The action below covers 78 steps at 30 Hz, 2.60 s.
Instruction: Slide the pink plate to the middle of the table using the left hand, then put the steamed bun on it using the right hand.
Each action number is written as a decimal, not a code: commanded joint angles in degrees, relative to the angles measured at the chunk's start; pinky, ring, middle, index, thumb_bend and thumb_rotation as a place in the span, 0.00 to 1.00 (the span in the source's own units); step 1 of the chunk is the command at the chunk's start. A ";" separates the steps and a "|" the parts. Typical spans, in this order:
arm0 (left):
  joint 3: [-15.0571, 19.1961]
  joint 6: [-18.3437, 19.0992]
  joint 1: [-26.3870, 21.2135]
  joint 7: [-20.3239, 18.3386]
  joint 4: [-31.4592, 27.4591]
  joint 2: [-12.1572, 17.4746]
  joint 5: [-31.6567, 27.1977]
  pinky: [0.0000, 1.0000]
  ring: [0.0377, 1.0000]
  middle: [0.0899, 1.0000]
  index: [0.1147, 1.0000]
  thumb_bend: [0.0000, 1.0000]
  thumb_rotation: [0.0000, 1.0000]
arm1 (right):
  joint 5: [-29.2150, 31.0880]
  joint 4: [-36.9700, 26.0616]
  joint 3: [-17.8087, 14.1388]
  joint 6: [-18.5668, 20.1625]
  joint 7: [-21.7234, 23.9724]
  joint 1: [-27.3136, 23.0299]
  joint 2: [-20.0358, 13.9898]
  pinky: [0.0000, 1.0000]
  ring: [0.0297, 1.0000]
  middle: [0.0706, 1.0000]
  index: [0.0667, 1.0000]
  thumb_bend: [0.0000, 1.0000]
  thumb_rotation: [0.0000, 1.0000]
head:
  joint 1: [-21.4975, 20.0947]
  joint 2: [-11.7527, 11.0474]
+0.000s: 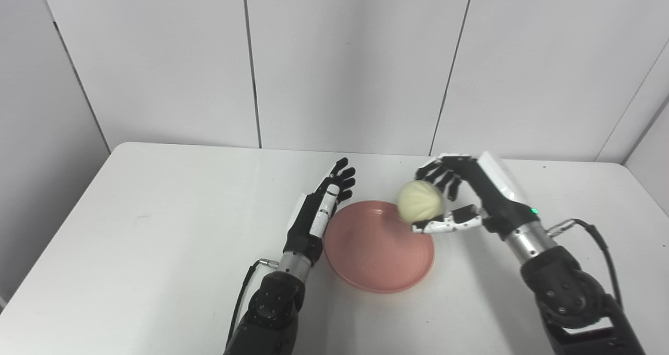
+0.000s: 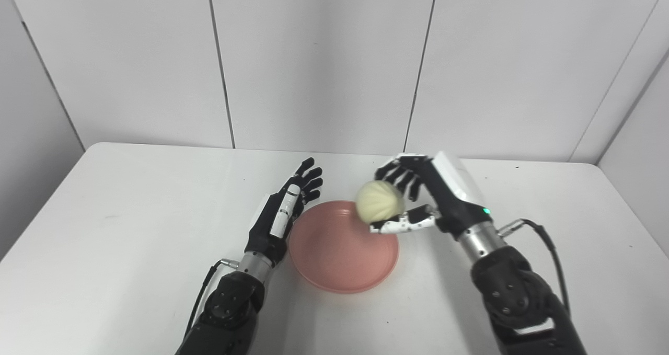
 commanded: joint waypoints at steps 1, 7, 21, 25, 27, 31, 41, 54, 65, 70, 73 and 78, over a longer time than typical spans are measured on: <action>-0.03 -0.91 2.24 0.32 1.63 -0.58 -0.30 0.89 0.91 0.91 0.90 0.44 1.00 | -0.90 0.36 0.18 -0.70 -0.38 -3.07 0.75 0.33 0.38 0.45 0.48 0.51 0.00 | 0.08 0.04; 0.05 -0.67 2.47 0.32 1.10 -0.67 -0.40 0.89 0.91 0.91 0.90 0.43 1.00 | -3.20 4.54 2.37 -1.18 -0.52 -4.10 2.91 0.39 0.44 0.46 0.44 0.52 0.00 | -0.97 0.19; 0.30 0.90 4.11 -1.06 -2.64 -0.08 -1.56 0.90 0.91 0.91 0.90 0.44 1.00 | -10.91 15.69 7.66 -6.52 -4.16 -4.13 3.90 0.30 0.35 0.44 0.48 0.51 0.00 | -3.32 1.03; 0.42 1.47 4.13 -1.18 -2.90 0.03 -2.11 0.90 0.92 0.91 0.90 0.41 1.00 | -12.87 17.41 8.67 -7.28 -4.52 -4.34 3.54 0.30 0.35 0.43 0.49 0.51 0.00 | -3.72 1.00; 0.52 1.94 4.20 -1.32 -3.26 0.12 -2.34 0.90 0.92 0.91 0.90 0.42 1.00 | -12.89 17.66 8.95 -7.51 -4.22 -4.33 3.34 0.30 0.34 0.43 0.49 0.51 0.00 | -3.92 1.01; 0.88 2.31 4.28 -1.57 -3.85 0.17 -2.86 0.91 0.93 0.92 0.90 0.37 1.00 | -12.98 16.95 9.33 -8.66 -3.78 -3.89 2.41 0.50 0.56 0.47 0.46 0.52 0.00 | -4.21 1.11; 0.64 3.13 4.59 -1.00 -5.01 0.63 -2.36 0.92 0.93 0.92 0.90 0.36 1.00 | -11.93 14.84 9.20 -9.30 -1.66 -3.07 0.49 0.87 0.92 0.91 0.86 0.65 0.46 | -4.75 0.95; 1.46 0.65 4.48 1.20 -4.87 1.86 -1.14 0.93 0.93 0.92 0.91 0.47 0.99 | -7.35 14.59 4.27 -9.40 -3.14 1.66 0.54 0.97 1.00 1.00 1.00 0.73 0.47 | -5.53 1.20; 0.57 3.04 5.57 2.74 -7.25 4.16 2.05 0.99 0.99 0.98 0.96 0.52 1.00 | -3.68 17.36 -3.10 -17.52 -20.97 7.37 9.14 0.97 1.00 1.00 1.00 0.64 0.71 | -5.28 1.61; 0.23 4.58 6.36 2.60 -8.71 4.72 2.22 1.00 1.00 1.00 1.00 0.54 1.00 | 3.93 17.32 -6.86 -17.31 -20.03 7.21 11.99 1.00 1.00 1.00 1.00 0.61 0.78 | -4.78 1.64; 0.09 5.82 7.06 2.82 -9.93 4.73 2.27 1.00 1.00 1.00 1.00 0.57 1.00 | 8.98 16.77 -8.19 -14.73 -17.57 7.37 12.76 1.00 1.00 1.00 1.00 0.58 0.86 | -4.53 1.80; 0.50 8.45 7.96 2.41 -11.56 4.21 0.78 1.00 1.00 1.00 1.00 0.60 1.00 | 15.77 16.08 -9.38 -10.27 -14.38 8.03 14.37 1.00 1.00 1.00 1.00 0.57 0.88 | -3.75 2.05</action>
